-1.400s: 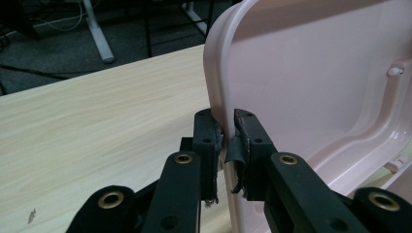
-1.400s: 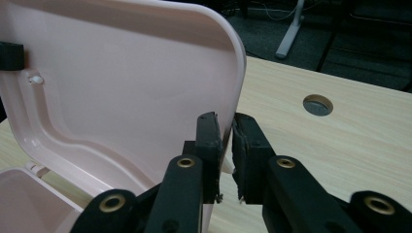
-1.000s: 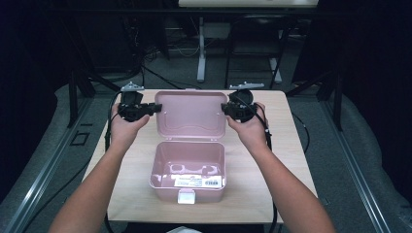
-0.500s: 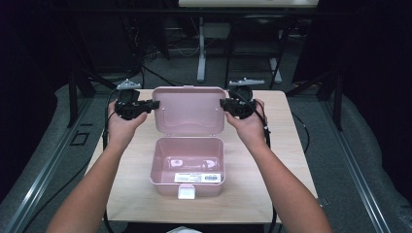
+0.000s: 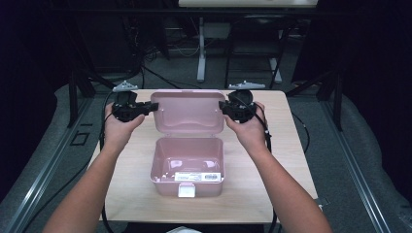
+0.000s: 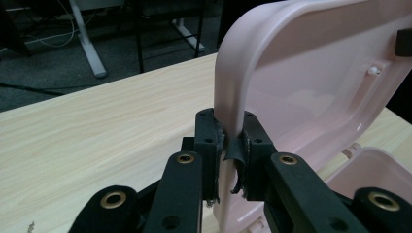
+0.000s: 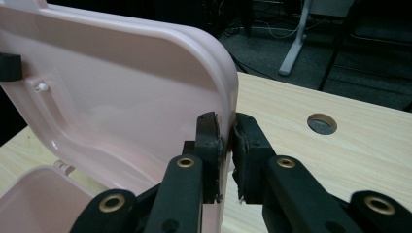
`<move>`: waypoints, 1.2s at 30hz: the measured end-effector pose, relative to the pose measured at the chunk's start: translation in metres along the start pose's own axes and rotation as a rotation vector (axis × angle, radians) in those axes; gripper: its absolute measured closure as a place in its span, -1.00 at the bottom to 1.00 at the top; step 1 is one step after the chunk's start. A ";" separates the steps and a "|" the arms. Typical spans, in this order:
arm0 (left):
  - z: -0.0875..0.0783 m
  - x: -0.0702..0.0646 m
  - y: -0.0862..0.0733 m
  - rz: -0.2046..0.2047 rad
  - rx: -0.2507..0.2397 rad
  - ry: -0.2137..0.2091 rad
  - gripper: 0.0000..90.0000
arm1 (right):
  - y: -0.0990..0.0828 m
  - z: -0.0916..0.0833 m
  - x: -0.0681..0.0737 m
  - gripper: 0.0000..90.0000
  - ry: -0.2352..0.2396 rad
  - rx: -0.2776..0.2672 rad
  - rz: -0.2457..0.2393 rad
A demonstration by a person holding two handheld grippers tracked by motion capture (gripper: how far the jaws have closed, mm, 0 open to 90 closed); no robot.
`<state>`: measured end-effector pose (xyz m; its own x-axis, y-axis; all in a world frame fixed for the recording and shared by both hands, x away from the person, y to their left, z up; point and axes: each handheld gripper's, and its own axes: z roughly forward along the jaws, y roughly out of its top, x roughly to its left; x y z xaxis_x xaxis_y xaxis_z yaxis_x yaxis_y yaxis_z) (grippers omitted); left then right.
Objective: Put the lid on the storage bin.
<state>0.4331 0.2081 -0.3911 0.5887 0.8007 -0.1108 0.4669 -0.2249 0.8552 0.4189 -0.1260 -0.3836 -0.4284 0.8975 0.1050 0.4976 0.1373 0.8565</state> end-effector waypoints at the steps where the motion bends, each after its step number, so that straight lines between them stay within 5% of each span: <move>1: -0.001 -0.001 0.000 0.003 0.001 0.002 0.81 | -0.001 0.000 0.000 0.80 0.003 -0.008 -0.002; 9: -0.005 -0.007 -0.001 0.031 0.001 -0.004 0.81 | -0.004 -0.011 0.004 0.79 0.003 -0.010 -0.022; 16: -0.010 -0.009 -0.001 0.000 0.005 -0.036 0.74 | -0.008 -0.019 0.002 0.73 0.037 -0.012 -0.025; 27: -0.022 -0.017 -0.003 0.035 0.018 -0.042 0.69 | -0.012 -0.028 0.009 0.68 0.045 0.004 -0.054; 36: -0.028 -0.017 -0.005 0.012 0.023 -0.075 0.63 | -0.015 -0.034 0.008 0.63 0.081 0.023 -0.045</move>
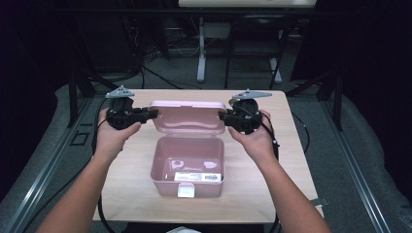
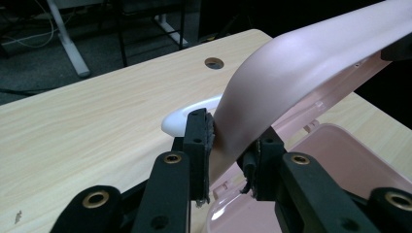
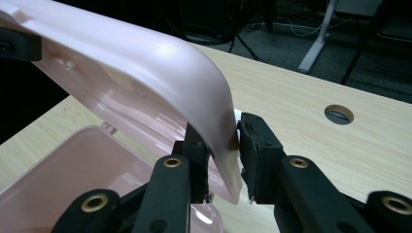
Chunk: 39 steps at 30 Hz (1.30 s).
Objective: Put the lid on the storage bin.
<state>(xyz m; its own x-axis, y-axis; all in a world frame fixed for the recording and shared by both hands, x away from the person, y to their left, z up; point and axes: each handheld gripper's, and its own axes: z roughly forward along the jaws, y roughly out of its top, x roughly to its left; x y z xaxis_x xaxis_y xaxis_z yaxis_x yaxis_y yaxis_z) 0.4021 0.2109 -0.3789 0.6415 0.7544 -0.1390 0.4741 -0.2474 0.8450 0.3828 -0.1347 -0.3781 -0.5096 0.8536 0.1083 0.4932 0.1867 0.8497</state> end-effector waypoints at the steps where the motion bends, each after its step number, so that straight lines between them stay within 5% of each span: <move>1: -0.001 -0.001 -0.001 -0.002 -0.001 0.001 0.62 | 0.000 -0.001 0.000 0.62 0.004 0.007 -0.004; 39: -0.030 -0.023 -0.014 0.071 0.008 0.000 0.55 | -0.016 -0.032 0.014 0.57 0.052 0.017 -0.057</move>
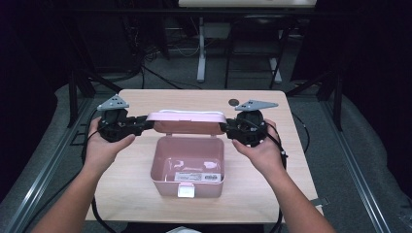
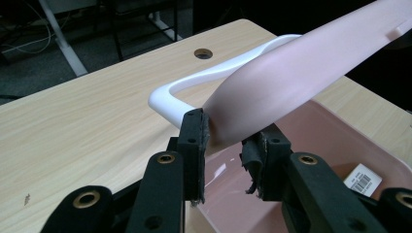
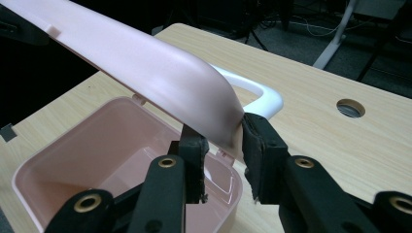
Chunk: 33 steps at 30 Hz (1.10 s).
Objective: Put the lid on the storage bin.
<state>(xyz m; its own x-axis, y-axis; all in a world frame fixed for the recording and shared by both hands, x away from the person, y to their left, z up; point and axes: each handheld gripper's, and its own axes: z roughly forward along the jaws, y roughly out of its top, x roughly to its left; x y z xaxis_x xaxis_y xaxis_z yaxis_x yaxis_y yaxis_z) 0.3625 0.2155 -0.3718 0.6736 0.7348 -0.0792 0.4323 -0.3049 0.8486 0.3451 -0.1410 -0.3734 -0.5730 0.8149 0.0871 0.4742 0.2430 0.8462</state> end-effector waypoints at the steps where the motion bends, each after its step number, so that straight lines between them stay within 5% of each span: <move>1: -0.001 0.000 0.000 0.002 0.002 -0.002 0.55 | 0.000 0.000 0.000 0.57 0.000 0.000 0.000; 33: -0.009 -0.009 -0.017 -0.007 0.012 -0.025 0.53 | -0.014 -0.009 0.009 0.46 0.026 0.011 -0.021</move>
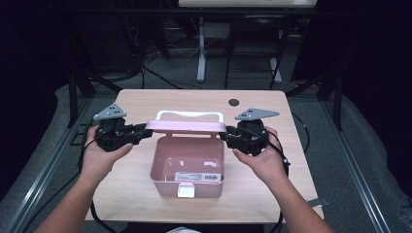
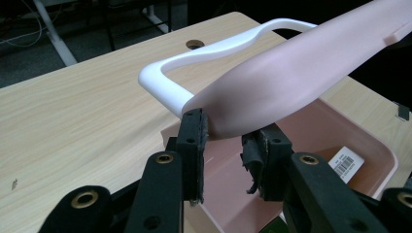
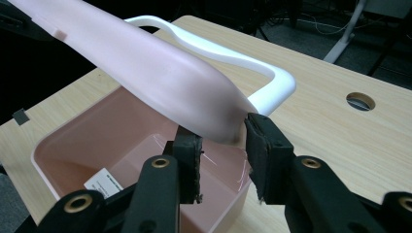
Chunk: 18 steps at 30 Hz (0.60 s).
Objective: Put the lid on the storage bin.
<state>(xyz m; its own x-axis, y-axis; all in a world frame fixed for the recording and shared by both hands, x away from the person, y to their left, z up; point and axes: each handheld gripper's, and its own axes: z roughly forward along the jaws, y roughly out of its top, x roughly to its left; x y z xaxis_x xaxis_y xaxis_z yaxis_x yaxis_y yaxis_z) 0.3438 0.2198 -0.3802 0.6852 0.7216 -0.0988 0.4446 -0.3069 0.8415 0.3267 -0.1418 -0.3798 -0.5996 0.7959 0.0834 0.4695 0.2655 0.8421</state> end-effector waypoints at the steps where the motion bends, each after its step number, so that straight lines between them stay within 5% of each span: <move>1: 0.000 0.000 0.000 0.001 0.003 0.001 0.53 | -0.001 0.000 0.000 0.42 0.010 -0.002 -0.001; 18: -0.005 -0.007 -0.012 0.007 -0.002 -0.005 0.53 | -0.009 -0.007 0.005 0.42 0.034 0.010 -0.012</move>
<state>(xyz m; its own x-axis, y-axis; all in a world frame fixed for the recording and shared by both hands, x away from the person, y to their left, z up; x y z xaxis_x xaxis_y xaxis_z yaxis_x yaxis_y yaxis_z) 0.3311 0.2217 -0.3872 0.6913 0.7163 -0.0952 0.4382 -0.3108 0.8434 0.3150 -0.1444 -0.3833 -0.6270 0.7737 0.0912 0.4683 0.2808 0.8378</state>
